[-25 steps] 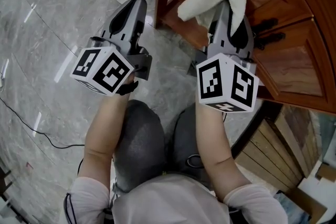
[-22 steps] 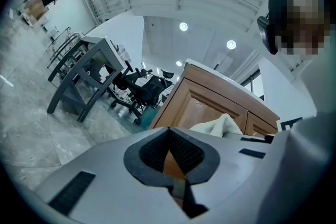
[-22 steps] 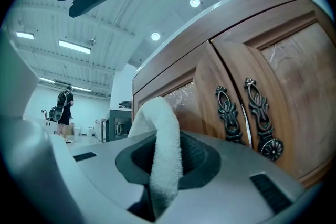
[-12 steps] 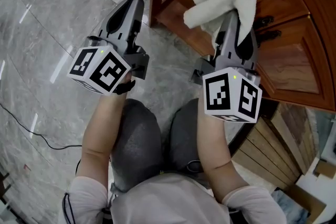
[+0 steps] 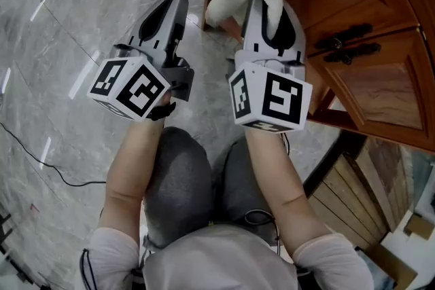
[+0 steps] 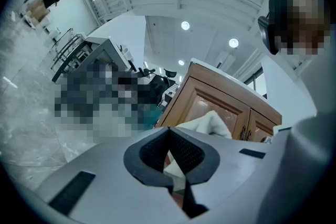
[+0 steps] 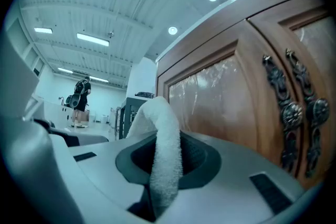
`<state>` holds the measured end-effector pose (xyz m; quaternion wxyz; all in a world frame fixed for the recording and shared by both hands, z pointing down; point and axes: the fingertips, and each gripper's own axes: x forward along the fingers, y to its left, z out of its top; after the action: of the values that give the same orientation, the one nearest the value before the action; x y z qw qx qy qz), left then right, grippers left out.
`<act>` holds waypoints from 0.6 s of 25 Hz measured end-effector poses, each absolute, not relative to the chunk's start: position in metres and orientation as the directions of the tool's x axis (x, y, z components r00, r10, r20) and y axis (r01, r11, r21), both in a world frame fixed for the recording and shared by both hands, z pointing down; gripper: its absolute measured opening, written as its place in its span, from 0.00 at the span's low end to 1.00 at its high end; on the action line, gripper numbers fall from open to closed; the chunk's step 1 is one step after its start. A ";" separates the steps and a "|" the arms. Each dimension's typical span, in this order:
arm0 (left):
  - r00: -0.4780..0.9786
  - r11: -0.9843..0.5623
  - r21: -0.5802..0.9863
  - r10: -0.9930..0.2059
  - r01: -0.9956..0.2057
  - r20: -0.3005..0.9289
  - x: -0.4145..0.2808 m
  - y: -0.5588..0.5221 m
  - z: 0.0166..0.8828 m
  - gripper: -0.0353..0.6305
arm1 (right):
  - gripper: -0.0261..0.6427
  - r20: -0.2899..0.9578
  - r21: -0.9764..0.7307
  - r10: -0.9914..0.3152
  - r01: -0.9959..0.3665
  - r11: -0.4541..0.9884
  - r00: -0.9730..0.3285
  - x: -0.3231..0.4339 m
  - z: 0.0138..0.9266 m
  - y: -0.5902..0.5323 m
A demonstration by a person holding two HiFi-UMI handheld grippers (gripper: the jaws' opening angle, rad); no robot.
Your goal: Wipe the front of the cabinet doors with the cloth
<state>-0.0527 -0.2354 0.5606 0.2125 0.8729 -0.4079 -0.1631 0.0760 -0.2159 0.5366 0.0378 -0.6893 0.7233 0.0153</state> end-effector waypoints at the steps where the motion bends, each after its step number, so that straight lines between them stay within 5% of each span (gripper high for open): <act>1: 0.611 -0.573 0.503 -0.784 -0.647 -0.108 -0.056 -0.235 0.562 0.08 | 0.16 -0.058 -0.013 -0.997 -0.999 0.052 -0.051 0.072 0.544 -0.225; 15: 0.590 -0.557 0.500 -0.800 -0.663 -0.109 -0.075 -0.237 0.560 0.08 | 0.16 -0.003 0.047 -1.000 -0.999 -0.027 0.026 0.097 0.561 -0.234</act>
<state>-0.0749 -0.2372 0.5600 0.2086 0.8670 -0.4218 -0.1643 0.0967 -0.2337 0.5611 -0.0155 -0.7162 0.6975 0.0175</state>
